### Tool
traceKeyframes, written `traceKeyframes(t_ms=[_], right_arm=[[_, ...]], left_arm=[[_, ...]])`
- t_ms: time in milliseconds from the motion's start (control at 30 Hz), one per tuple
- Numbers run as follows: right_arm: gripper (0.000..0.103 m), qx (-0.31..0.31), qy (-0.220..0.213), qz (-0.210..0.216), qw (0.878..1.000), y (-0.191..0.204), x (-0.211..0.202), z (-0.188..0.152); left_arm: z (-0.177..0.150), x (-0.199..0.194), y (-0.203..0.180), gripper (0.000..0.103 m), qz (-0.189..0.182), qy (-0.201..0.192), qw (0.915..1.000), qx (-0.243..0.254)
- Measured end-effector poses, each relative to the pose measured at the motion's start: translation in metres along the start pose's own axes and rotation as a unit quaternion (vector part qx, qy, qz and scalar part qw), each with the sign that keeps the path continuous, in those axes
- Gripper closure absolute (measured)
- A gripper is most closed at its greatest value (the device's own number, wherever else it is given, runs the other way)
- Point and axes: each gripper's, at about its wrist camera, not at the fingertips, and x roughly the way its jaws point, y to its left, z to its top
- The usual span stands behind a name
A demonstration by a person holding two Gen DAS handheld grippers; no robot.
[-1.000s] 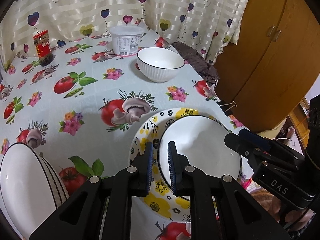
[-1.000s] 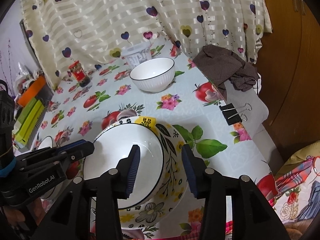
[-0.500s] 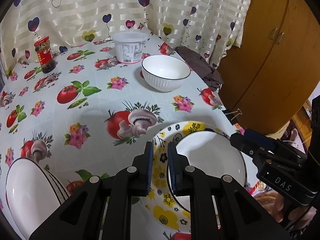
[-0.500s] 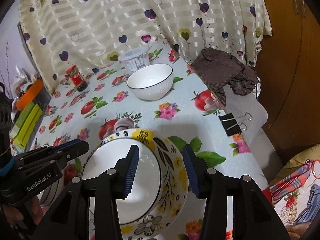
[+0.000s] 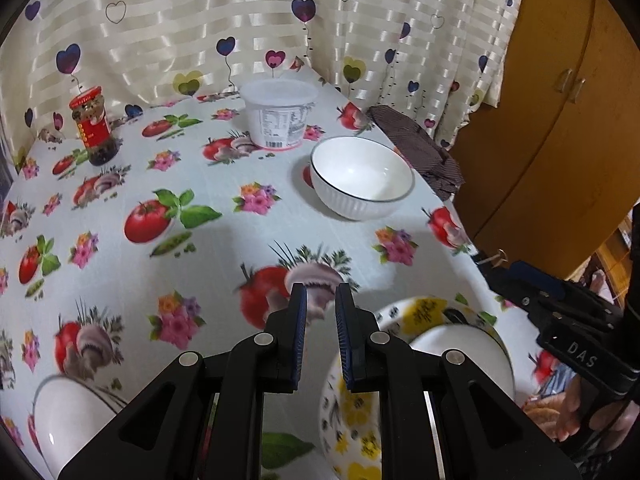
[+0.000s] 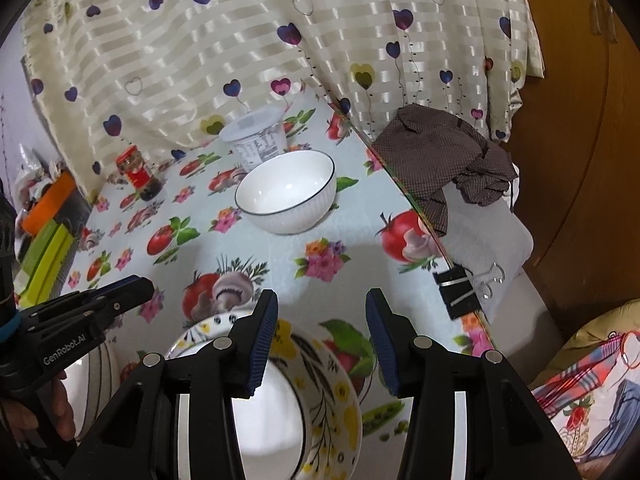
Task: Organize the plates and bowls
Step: 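Open both tools and move them to the second white bowl by the yogurt tub, then close the left tool on the second bowl rim while the right tool closes on it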
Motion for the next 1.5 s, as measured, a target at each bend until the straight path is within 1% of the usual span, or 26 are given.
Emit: traceKeyframes(t_ms=[100, 233, 333, 467, 600, 700, 767, 800, 967, 1133, 1200, 1333, 1400, 1500], right_arm=[[0.057, -0.003, -0.001, -0.002, 1.000, 0.000, 0.006, 0.010], [0.057, -0.006, 0.001, -0.001, 1.000, 0.001, 0.016, 0.021], [0.057, -0.002, 0.004, 0.000, 1.000, -0.001, 0.024, 0.030], [0.057, 0.008, 0.007, 0.003, 1.000, -0.005, 0.035, 0.042], [0.057, 0.004, 0.011, -0.003, 1.000, -0.005, 0.047, 0.053], [0.057, 0.002, 0.016, -0.001, 1.000, -0.006, 0.056, 0.061], [0.057, 0.005, 0.018, 0.000, 1.000, -0.008, 0.061, 0.065], [0.057, 0.007, 0.020, -0.001, 1.000, -0.009, 0.064, 0.068], [0.057, 0.005, 0.027, -0.003, 1.000, -0.009, 0.080, 0.079], [0.057, 0.005, 0.039, -0.005, 0.999, -0.009, 0.098, 0.090], [0.057, 0.003, 0.042, -0.007, 0.999, -0.008, 0.104, 0.093], [0.057, -0.004, 0.051, -0.013, 0.999, -0.007, 0.117, 0.099], [0.058, -0.003, 0.055, -0.013, 0.998, -0.007, 0.122, 0.100], [0.058, -0.003, 0.057, -0.014, 0.998, -0.006, 0.127, 0.101]], left_arm=[[0.009, 0.008, 0.005, 0.088, -0.004, 0.005, 1.0000, -0.004], [0.022, 0.018, 0.009, 0.088, 0.004, 0.009, 0.9999, -0.002], [0.030, 0.025, 0.012, 0.088, -0.008, 0.015, 0.9998, -0.007], [0.043, 0.035, 0.012, 0.088, -0.005, 0.018, 0.9998, -0.005], [0.056, 0.045, 0.011, 0.088, -0.013, 0.021, 0.9997, -0.004], [0.066, 0.056, 0.015, 0.088, -0.025, 0.032, 0.9990, -0.019], [0.070, 0.063, 0.016, 0.088, -0.021, 0.035, 0.9989, -0.022], [0.073, 0.067, 0.014, 0.088, -0.016, 0.037, 0.9990, -0.016], [0.084, 0.081, 0.010, 0.088, -0.021, 0.043, 0.9988, -0.006], [0.094, 0.103, 0.015, 0.088, -0.014, 0.059, 0.9980, -0.017], [0.097, 0.108, 0.017, 0.088, -0.023, 0.061, 0.9976, -0.025], [0.102, 0.117, 0.021, 0.088, -0.013, 0.060, 0.9977, -0.030], [0.103, 0.121, 0.023, 0.088, -0.018, 0.065, 0.9972, -0.034], [0.104, 0.119, 0.024, 0.088, -0.024, 0.057, 0.9975, -0.035]])
